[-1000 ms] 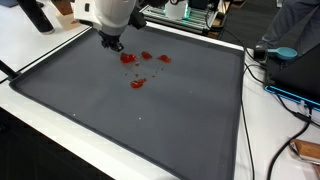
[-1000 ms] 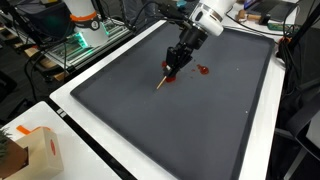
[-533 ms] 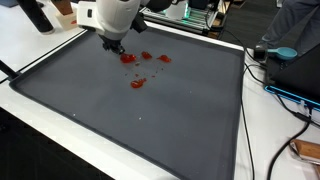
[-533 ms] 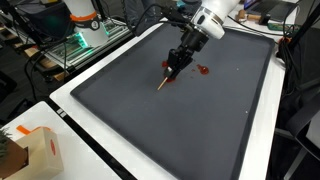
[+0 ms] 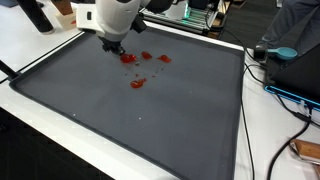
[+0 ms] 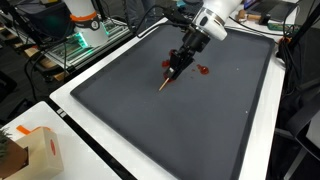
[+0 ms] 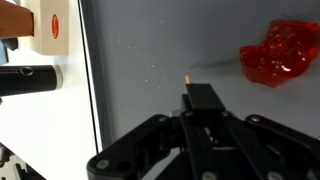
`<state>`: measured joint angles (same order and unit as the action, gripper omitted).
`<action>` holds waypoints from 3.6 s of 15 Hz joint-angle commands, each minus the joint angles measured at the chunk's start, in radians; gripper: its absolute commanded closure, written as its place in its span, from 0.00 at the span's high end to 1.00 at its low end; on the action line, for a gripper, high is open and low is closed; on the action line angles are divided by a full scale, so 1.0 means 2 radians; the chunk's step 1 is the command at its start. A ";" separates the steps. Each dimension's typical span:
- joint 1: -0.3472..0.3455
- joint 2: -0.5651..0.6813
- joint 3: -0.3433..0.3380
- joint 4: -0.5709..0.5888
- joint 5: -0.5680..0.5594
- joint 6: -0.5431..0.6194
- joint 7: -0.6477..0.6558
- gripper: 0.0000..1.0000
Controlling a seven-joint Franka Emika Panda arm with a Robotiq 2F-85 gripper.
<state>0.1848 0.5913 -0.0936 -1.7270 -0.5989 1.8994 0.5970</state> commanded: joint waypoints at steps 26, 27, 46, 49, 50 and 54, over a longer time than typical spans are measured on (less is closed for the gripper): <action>-0.134 -0.153 0.047 -0.040 0.312 0.005 -0.451 0.03; -0.135 -0.159 0.047 -0.043 0.319 0.005 -0.463 0.03; -0.130 -0.183 0.043 -0.047 0.333 -0.001 -0.515 0.13; -0.130 -0.184 0.042 -0.048 0.333 -0.001 -0.515 0.13; -0.126 -0.182 0.045 -0.052 0.328 0.009 -0.515 0.03; -0.112 -0.171 0.060 -0.074 0.314 0.086 -0.530 0.03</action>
<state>-0.0556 0.2369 0.0050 -1.8367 0.0542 1.9712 -0.4389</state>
